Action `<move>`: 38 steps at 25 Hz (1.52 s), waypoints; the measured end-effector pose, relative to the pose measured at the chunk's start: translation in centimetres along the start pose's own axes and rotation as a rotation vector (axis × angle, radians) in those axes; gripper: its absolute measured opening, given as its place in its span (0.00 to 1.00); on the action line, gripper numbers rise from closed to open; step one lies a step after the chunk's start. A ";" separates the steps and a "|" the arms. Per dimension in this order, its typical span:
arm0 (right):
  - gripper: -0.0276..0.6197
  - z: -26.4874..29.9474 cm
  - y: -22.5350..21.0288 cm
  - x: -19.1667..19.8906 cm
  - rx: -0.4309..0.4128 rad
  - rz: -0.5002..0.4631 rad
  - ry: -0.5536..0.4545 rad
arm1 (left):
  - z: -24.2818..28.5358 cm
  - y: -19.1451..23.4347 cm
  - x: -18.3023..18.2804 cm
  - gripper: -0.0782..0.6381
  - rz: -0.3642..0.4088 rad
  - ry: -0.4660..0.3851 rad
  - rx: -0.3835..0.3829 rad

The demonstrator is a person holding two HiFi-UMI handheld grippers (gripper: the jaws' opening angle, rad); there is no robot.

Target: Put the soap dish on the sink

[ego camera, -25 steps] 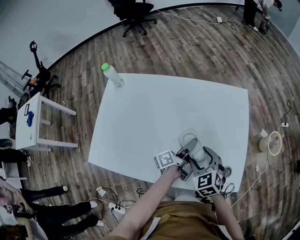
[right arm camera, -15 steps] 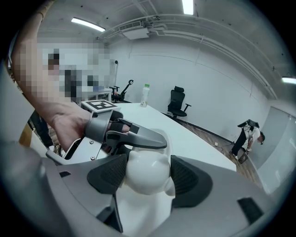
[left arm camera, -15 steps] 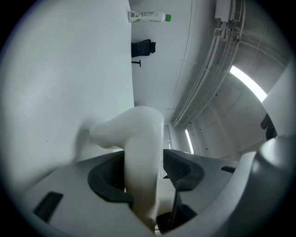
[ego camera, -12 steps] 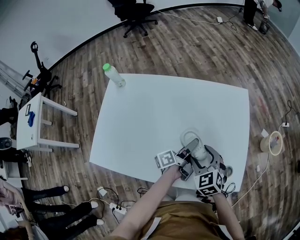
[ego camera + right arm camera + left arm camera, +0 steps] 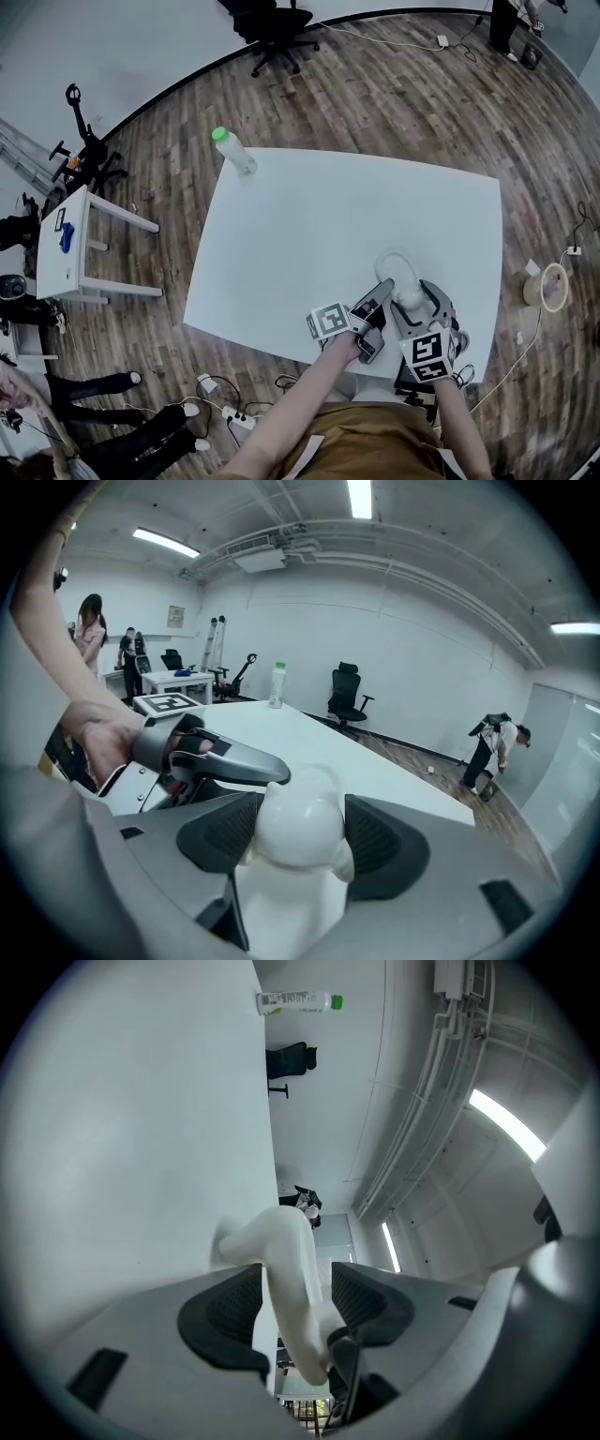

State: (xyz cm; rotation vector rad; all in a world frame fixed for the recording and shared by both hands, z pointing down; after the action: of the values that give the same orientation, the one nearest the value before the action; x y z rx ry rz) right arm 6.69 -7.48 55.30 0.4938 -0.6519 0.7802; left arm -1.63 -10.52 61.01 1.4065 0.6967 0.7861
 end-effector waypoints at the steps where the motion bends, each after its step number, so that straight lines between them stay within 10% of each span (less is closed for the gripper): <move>1: 0.50 0.2 -0.4 0.3 0.000 0.025 0.001 | -0.2 0.0 0.0 0.42 -0.008 -0.008 0.004; 29: 0.50 3.4 1.1 5.7 -0.113 0.262 0.221 | -1.7 -1.9 -1.6 0.42 0.061 -0.068 -0.014; 38: 0.45 0.4 0.2 5.7 -0.034 0.255 0.175 | -2.5 -4.8 -1.3 0.39 0.391 -0.009 -0.075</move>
State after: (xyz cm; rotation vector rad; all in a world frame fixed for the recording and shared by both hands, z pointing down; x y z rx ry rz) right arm 9.45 -4.88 59.60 0.3103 -0.5700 1.0388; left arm -4.15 -10.13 56.07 1.4962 0.3828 1.0981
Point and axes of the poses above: the fingertips, and each gripper's own axes: z forward along the fingers, y to its left, x out of its underside, the point moved 4 cm from there along -z, backward along the fingers, and after that the axes turned 6 degrees about y, right-handed, at the moved point
